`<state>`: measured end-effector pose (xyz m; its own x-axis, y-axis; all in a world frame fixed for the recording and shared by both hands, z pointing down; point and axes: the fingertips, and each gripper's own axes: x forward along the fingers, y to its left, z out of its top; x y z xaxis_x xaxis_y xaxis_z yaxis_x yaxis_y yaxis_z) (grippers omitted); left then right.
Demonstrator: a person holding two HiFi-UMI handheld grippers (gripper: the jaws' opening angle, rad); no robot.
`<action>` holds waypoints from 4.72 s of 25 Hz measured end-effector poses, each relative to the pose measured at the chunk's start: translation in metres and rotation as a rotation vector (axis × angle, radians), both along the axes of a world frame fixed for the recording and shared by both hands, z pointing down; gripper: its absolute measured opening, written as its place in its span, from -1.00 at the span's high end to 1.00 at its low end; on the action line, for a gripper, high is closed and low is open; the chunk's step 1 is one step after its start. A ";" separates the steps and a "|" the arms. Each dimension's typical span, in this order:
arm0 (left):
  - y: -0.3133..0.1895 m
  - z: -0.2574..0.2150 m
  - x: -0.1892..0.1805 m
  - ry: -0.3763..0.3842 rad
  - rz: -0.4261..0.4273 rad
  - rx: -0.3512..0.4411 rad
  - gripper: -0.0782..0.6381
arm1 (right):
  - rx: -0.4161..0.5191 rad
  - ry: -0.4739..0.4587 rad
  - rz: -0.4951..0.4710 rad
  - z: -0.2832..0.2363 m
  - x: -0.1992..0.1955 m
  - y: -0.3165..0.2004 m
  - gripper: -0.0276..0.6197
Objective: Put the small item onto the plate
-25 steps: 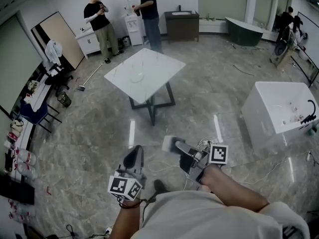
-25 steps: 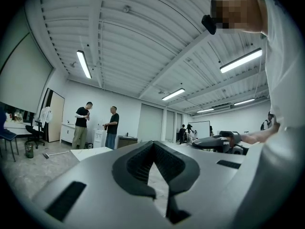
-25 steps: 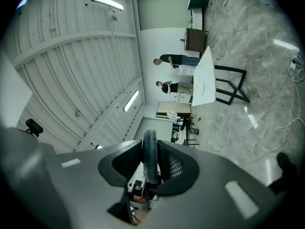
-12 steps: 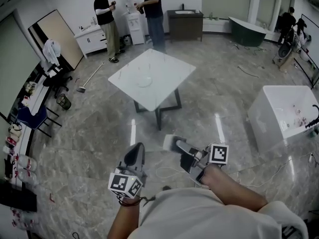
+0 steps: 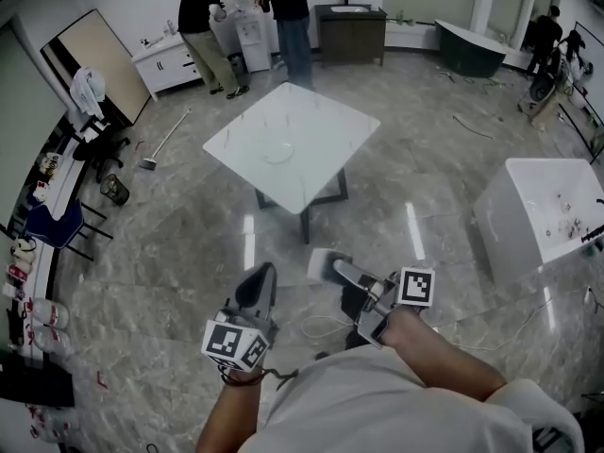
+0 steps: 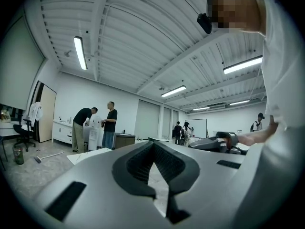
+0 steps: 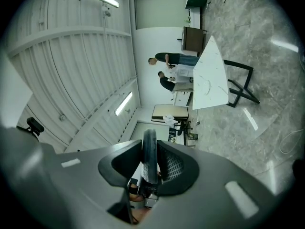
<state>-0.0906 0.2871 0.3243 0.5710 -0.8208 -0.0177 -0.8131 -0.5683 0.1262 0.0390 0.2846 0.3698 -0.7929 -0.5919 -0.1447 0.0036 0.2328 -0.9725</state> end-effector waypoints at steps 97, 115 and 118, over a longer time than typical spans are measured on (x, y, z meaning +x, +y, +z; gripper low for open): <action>-0.816 0.329 -0.125 0.016 -0.130 -0.292 0.77 | -0.343 0.477 -0.348 0.421 -0.174 -0.846 0.62; -0.807 0.357 -0.124 0.072 -0.132 -0.348 0.77 | -0.328 0.693 -0.362 0.458 -0.179 -0.845 0.31; -0.803 0.355 -0.127 0.079 -0.132 -0.353 0.77 | -0.326 0.753 -0.393 0.457 -0.181 -0.841 0.14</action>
